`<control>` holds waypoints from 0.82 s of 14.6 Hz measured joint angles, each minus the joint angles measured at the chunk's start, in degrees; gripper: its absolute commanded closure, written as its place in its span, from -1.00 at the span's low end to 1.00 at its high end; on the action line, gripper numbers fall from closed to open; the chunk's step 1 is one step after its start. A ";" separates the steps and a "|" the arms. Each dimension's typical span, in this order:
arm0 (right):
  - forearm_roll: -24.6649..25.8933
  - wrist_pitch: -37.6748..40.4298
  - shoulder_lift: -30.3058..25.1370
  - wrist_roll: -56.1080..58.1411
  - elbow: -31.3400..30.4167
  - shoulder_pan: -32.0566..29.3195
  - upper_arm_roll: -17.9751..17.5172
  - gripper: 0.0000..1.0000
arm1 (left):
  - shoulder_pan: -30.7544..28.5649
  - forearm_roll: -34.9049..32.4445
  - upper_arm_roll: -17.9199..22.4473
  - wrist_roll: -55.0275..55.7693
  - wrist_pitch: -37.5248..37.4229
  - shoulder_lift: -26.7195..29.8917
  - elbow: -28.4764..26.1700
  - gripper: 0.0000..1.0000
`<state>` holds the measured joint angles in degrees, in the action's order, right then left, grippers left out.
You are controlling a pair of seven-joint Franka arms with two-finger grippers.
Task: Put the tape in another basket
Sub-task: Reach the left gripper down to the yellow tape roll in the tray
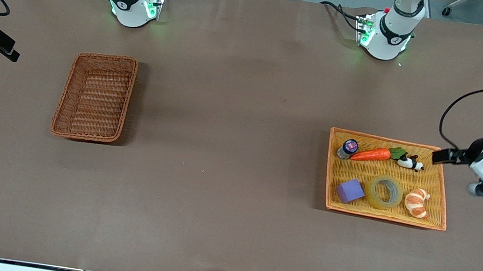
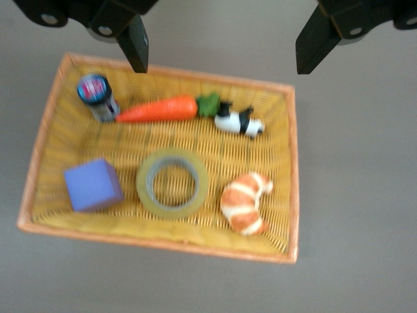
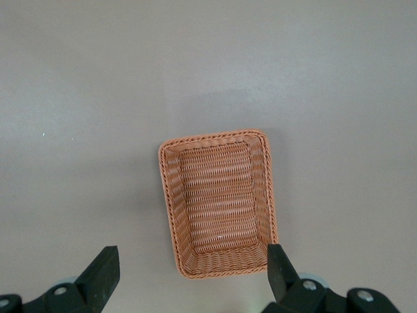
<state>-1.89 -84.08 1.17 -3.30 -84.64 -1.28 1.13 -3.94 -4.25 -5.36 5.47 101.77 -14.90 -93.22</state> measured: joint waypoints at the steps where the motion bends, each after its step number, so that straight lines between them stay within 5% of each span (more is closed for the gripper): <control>1: 0.00 -0.02 0.00 0.01 -0.01 0.00 0.01 -1.00 | -0.64 -0.11 0.00 0.00 3.90 -1.66 -1.25 -1.00; 5: 0.00 -0.05 -0.02 0.02 -0.03 0.00 0.01 -1.00 | -2.40 -0.13 0.01 -0.02 17.14 -9.24 -5.38 -1.00; 9: 0.00 -0.07 -0.02 0.04 -0.04 0.00 0.01 -1.00 | -1.77 -0.13 -0.33 -0.02 22.47 -15.92 -5.64 -0.98; 12: 0.00 -0.07 -0.03 0.04 -0.04 0.00 0.01 -1.00 | -1.53 -0.13 -0.34 -0.01 23.82 -18.27 -5.61 -0.77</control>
<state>-1.89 -84.15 1.14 -3.26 -84.68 -1.28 1.15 -5.48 -4.38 -5.69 5.46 125.58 -33.17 -98.83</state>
